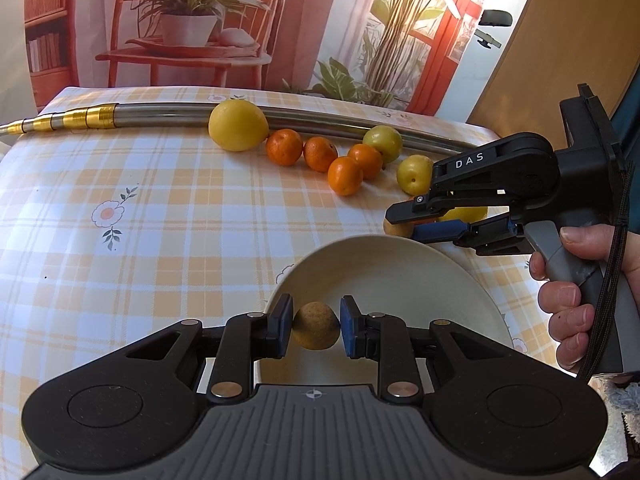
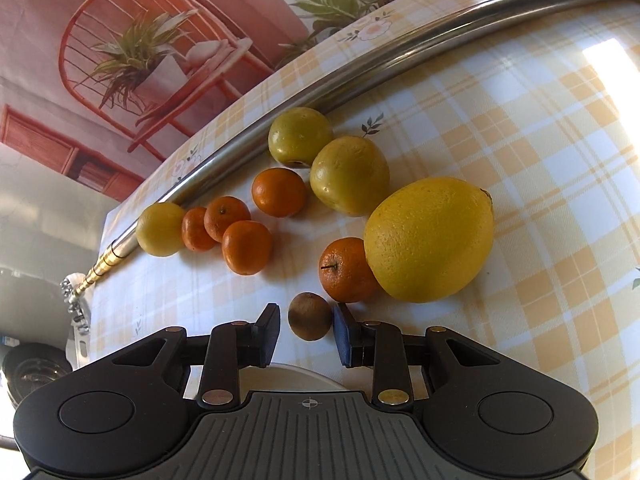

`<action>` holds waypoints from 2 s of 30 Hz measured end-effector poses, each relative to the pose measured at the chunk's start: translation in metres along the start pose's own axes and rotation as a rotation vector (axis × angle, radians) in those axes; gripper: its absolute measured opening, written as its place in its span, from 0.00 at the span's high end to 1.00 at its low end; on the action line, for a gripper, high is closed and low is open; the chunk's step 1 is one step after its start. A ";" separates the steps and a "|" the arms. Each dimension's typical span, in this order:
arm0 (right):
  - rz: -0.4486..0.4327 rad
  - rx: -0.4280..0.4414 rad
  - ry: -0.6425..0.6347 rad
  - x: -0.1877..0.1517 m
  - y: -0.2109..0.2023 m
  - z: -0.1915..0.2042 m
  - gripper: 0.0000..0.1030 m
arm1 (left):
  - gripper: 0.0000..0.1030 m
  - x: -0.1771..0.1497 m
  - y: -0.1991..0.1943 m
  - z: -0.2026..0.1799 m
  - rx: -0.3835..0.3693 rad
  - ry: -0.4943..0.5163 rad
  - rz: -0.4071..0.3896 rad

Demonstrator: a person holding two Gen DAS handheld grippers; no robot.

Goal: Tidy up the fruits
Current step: 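Carry the kiwi over the white plate with the left tool while the right tool grasps another kiwi, then lower both held kiwis into the white plate and open both tools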

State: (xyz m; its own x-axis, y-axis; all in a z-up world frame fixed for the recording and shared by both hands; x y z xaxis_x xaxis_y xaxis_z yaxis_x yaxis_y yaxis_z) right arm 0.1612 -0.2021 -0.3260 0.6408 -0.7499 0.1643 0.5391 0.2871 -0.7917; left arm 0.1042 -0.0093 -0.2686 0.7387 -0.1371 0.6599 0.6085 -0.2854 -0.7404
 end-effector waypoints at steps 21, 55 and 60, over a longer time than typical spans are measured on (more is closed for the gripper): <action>-0.132 0.020 -0.228 -0.030 -0.048 0.014 0.78 | 0.74 -0.003 -0.004 0.000 0.016 -0.014 0.015; -0.081 -0.101 -0.492 -0.113 -0.081 -0.017 0.78 | 0.74 -0.032 -0.014 -0.019 0.053 0.046 0.076; -0.087 -0.126 -0.495 -0.113 -0.080 -0.020 0.77 | 0.74 -0.035 -0.013 -0.019 0.066 0.048 0.082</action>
State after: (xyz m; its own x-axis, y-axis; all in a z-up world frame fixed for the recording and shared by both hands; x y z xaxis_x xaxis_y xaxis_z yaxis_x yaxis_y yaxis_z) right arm 0.0350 -0.1522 -0.2932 0.7947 -0.3873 0.4673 0.5516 0.1396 -0.8224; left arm 0.0652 -0.0187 -0.2797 0.7731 -0.2027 0.6010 0.5656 -0.2087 -0.7978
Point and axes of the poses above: each gripper's, at about its wrist camera, not at the fingertips, and y roughly the way its jaws point, z to its left, x to its top, the point moved 7 cm from there along y, roughly the way its jaws point, and after that the axes turned 8 degrees about y, right-handed, at the moved point
